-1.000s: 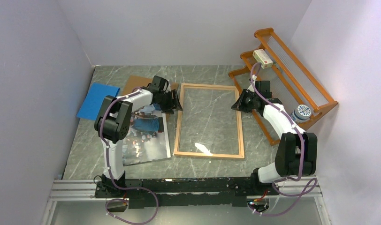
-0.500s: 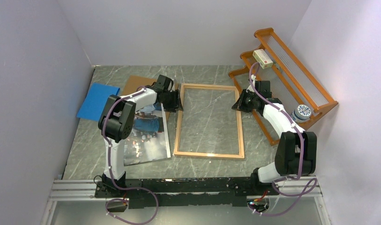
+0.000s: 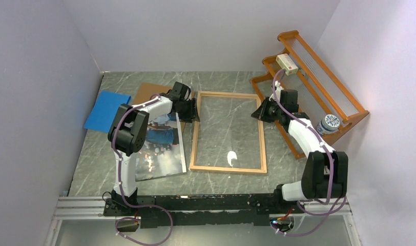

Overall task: Put the photo into the frame
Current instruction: Place the photo frame item in the photo frame.

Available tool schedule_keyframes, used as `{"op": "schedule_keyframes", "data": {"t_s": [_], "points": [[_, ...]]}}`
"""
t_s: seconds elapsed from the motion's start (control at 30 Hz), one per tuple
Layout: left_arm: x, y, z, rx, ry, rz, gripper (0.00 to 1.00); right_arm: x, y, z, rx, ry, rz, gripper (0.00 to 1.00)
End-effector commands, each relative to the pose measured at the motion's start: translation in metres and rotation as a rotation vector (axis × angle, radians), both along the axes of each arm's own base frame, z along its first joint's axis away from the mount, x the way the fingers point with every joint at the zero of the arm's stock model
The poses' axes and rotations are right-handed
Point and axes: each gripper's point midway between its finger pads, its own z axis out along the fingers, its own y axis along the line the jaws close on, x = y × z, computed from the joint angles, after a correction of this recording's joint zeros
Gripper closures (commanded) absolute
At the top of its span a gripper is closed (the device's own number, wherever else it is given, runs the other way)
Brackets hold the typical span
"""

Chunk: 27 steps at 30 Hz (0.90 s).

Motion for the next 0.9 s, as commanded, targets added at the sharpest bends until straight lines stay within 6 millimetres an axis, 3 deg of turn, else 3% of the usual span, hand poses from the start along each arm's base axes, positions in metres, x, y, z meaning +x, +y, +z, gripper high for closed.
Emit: {"op": "schedule_keyframes", "data": {"t_s": [0.0, 0.47, 0.73, 0.87], "points": [[-0.011, 0.012, -0.032, 0.092, 0.070, 0.012, 0.49, 0.004, 0.013, 0.048, 0.050, -0.217, 0.072, 1.00], [-0.009, 0.010, -0.026, 0.072, 0.052, 0.032, 0.48, -0.009, 0.020, 0.050, 0.109, -0.252, 0.077, 1.00], [-0.005, 0.020, -0.043, 0.152, 0.071, 0.018, 0.60, -0.018, 0.022, 0.060, 0.135, -0.267, 0.070, 1.00], [-0.006, 0.033, -0.050, 0.234, 0.079, 0.021, 0.73, -0.017, 0.024, 0.066, 0.164, -0.258, 0.063, 1.00]]}}
